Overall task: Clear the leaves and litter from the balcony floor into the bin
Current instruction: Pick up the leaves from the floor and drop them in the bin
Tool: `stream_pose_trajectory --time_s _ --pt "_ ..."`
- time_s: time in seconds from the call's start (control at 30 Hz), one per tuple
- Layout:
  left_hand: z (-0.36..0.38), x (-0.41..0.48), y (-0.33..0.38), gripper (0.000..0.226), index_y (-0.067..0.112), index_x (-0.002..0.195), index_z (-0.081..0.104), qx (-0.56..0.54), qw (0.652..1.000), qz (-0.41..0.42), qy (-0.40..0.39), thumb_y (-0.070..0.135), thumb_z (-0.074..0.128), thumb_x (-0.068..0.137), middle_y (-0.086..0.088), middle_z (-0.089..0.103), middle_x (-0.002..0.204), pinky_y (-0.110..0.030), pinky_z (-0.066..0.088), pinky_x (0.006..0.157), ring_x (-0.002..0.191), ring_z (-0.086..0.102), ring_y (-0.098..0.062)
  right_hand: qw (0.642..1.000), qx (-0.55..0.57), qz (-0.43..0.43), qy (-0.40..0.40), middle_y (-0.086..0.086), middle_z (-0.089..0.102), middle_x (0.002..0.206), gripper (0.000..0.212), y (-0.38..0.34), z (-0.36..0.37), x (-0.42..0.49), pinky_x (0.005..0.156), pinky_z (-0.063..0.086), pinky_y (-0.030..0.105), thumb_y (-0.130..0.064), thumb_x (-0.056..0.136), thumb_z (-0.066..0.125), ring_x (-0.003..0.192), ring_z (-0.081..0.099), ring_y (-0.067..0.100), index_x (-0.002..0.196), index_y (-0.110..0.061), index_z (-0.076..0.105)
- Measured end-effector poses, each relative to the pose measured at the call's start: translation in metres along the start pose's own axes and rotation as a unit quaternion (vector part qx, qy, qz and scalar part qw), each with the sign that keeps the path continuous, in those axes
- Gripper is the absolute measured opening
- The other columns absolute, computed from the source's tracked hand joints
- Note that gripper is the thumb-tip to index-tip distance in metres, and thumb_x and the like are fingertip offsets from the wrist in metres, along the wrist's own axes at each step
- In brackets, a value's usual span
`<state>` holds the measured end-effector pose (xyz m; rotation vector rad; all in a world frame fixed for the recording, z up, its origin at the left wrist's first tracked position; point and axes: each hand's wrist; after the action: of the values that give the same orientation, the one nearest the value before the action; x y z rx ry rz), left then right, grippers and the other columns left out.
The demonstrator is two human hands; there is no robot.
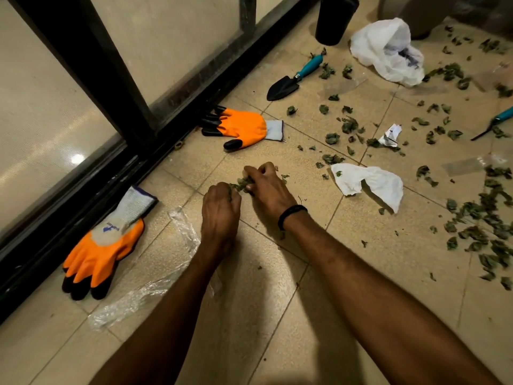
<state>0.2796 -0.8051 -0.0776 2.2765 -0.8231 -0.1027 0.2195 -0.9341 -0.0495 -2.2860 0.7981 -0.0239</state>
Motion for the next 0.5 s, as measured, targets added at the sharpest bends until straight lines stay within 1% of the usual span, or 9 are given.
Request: stream_pose_trajectory --time_s 0.03,0.07,0.1,0.13,0.2,0.27,0.33,0.43,0.5 --pt "-0.003 0.0 0.0 0.018 0.012 0.094 0.051 -0.04 0.998 -0.037 0.018 0.025 0.044 0.104 -0.002 0.05 0.086 -0.035 0.034 0.067 0.077 0.044 -0.018 1.0 -0.018 -0.002 0.004 0.001 0.046 0.103 0.019 0.002 0.004 0.001 0.076 0.05 0.041 -0.036 0.099 0.039 0.081 0.055 0.02 0.11 -0.026 0.051" --pt "-0.005 0.001 -0.001 0.02 0.013 0.093 0.05 -0.08 0.993 -0.075 0.036 0.027 0.042 0.104 -0.002 0.052 0.084 -0.037 0.036 0.065 0.075 0.046 -0.019 0.999 -0.026 0.009 0.016 0.0 0.045 0.098 0.019 0.005 0.007 0.0 0.07 0.046 0.039 -0.034 0.1 0.038 0.076 0.052 0.017 0.106 -0.021 0.049" --pt "-0.008 0.003 -0.002 0.023 0.013 0.091 0.05 -0.113 0.987 -0.104 0.053 0.029 0.04 0.103 -0.003 0.054 0.082 -0.038 0.04 0.063 0.074 0.05 -0.021 0.999 -0.028 0.02 0.026 0.0 0.046 0.096 0.019 0.007 0.009 -0.002 0.068 0.04 0.037 -0.032 0.101 0.036 0.076 0.05 0.017 0.103 -0.018 0.048" --pt "-0.011 0.005 -0.003 0.026 0.012 0.089 0.051 -0.136 0.982 -0.115 0.07 0.031 0.037 0.103 -0.004 0.055 0.079 -0.04 0.043 0.063 0.072 0.053 -0.022 0.998 -0.044 0.025 0.033 0.001 0.047 0.098 0.02 0.008 0.008 -0.005 0.069 0.037 0.035 -0.029 0.103 0.034 0.079 0.05 0.018 0.103 -0.016 0.048" --pt "-0.015 0.011 -0.005 0.03 0.012 0.087 0.052 -0.152 0.978 -0.114 0.08 0.031 0.034 0.101 -0.002 0.056 0.074 -0.038 0.046 0.062 0.069 0.055 -0.02 0.996 -0.067 0.028 0.051 0.005 0.048 0.102 0.018 0.013 0.008 -0.014 0.072 0.04 0.036 -0.025 0.104 0.034 0.085 0.049 0.021 0.101 -0.014 0.049" --pt "-0.016 0.018 -0.003 0.03 0.012 0.083 0.053 -0.139 0.983 -0.099 0.066 0.029 0.033 0.1 0.002 0.056 0.072 -0.033 0.044 0.06 0.066 0.054 -0.015 0.994 -0.037 0.032 0.094 0.004 0.05 0.097 0.018 0.018 0.005 -0.024 0.072 0.042 0.036 -0.023 0.104 0.036 0.083 0.047 0.019 0.094 -0.017 0.049" --pt "-0.013 0.024 0.0 0.03 0.012 0.079 0.054 -0.099 0.992 -0.066 0.047 0.025 0.035 0.098 -0.001 0.056 0.069 -0.036 0.044 0.062 0.066 0.054 -0.017 0.99 -0.012 0.04 0.138 0.002 0.054 0.096 0.018 0.024 -0.001 -0.032 0.072 0.041 0.033 -0.022 0.104 0.038 0.084 0.048 0.017 0.094 -0.018 0.052" --pt "-0.007 0.024 0.001 0.024 0.009 0.08 0.053 -0.028 0.999 -0.028 0.018 0.02 0.037 0.095 -0.006 0.054 0.072 -0.041 0.043 0.07 0.069 0.049 -0.022 0.979 -0.016 0.067 0.193 0.002 0.054 0.098 0.022 0.03 -0.013 -0.035 0.069 0.03 0.025 -0.025 0.106 0.036 0.082 0.044 0.013 0.101 -0.015 0.056" --pt "-0.004 0.018 0.0 0.02 0.007 0.085 0.053 0.006 0.999 -0.017 0.027 0.018 0.038 0.093 -0.009 0.052 0.075 -0.042 0.041 0.075 0.073 0.046 -0.023 0.971 -0.048 0.079 0.218 0.006 0.054 0.1 0.03 0.035 -0.018 -0.03 0.068 0.025 0.024 -0.032 0.107 0.034 0.08 0.041 0.013 0.106 -0.012 0.056"
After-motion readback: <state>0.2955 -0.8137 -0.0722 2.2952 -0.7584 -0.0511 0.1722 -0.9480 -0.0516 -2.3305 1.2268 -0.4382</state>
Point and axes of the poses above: each hand's wrist, its own x-axis towards the middle knuckle, its own z-axis out of the palm, y = z × x
